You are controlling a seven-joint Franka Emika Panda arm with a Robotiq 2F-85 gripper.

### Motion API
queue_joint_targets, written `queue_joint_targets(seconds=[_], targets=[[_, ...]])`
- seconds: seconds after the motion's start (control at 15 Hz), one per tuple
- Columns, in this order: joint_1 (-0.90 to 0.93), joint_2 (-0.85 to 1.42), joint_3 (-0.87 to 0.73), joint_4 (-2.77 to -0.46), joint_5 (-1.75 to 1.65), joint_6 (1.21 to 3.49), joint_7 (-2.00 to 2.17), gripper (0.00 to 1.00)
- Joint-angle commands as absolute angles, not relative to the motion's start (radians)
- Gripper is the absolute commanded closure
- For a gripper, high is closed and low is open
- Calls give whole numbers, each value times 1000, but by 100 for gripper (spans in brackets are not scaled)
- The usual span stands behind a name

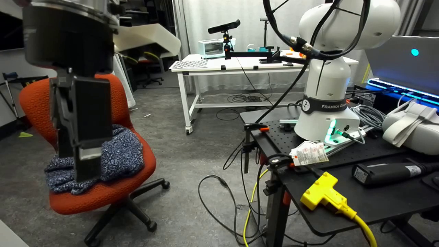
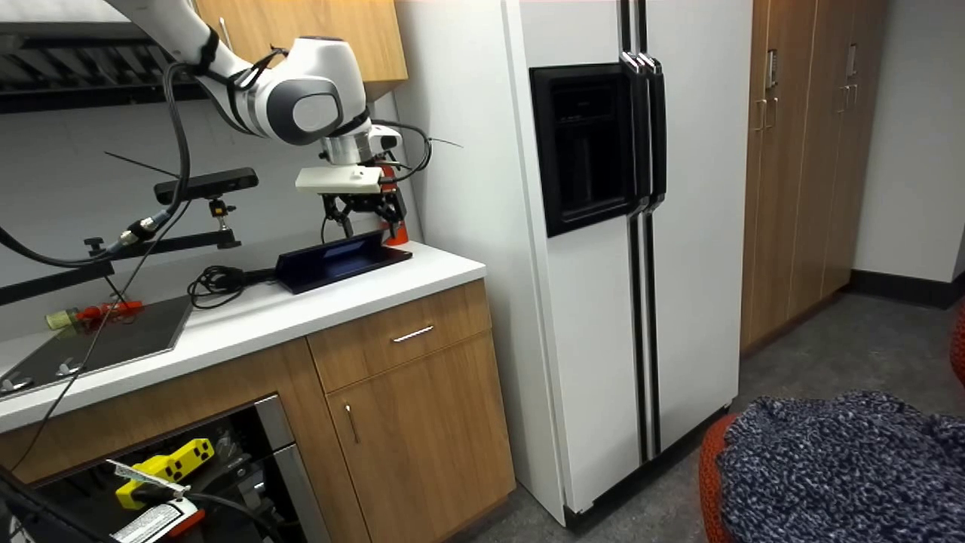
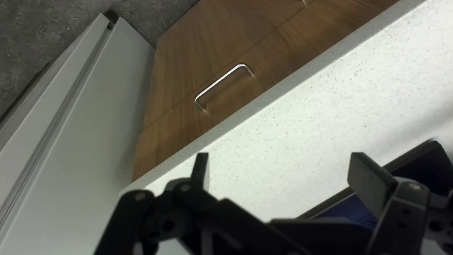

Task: Close the open drawer

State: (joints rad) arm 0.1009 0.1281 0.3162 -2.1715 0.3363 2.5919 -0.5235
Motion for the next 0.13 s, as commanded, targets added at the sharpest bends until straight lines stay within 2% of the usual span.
queue_joint_targets(seconds=[0.0,0.07], targets=[[118,128,300,-2169,337,2590,-521,0],[118,128,300,-2169,337,2590,-521,0]])
